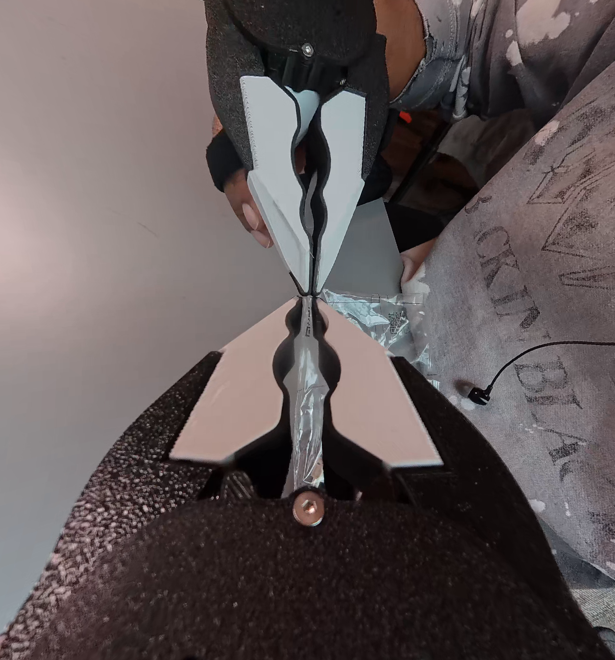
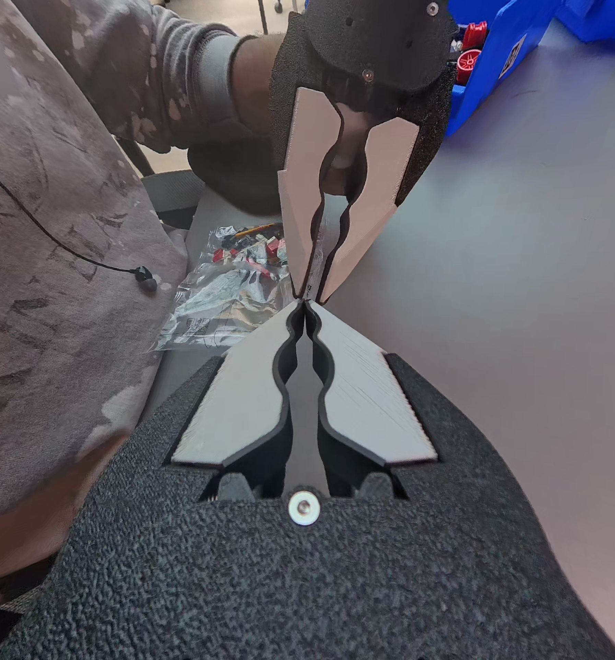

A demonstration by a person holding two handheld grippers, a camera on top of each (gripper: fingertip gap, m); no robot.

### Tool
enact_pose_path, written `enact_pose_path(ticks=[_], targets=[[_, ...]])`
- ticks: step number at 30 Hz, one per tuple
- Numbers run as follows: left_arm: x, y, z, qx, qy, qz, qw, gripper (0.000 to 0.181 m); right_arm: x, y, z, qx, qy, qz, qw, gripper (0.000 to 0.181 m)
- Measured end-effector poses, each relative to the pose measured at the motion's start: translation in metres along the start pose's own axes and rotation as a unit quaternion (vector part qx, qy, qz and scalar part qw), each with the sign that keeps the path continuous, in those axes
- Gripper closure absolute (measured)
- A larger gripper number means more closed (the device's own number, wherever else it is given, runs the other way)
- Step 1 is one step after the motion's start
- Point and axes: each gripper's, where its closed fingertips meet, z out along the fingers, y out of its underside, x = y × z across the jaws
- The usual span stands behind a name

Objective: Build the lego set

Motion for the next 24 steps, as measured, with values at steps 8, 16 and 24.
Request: enact_pose_path(ticks=[8, 16, 24], targets=[[0.005, -0.007, 0.000, 0.037, 0.060, -0.085, 0.994, 0.181, -0.003, -0.007, -0.005, 0.030, 0.026, -0.063, 0.997, 0.181], [-0.017, 0.000, -0.014, 0.050, 0.045, -0.142, 0.988, 0.181, -0.025, 0.003, 0.007, -0.049, 0.077, -0.302, 0.949, 0.181], [-0.006, -0.021, -0.032, 0.098, 0.057, -0.092, 0.989, 0.181, -0.022, -0.019, -0.012, 0.019, 0.065, -0.205, 0.976, 0.181]])
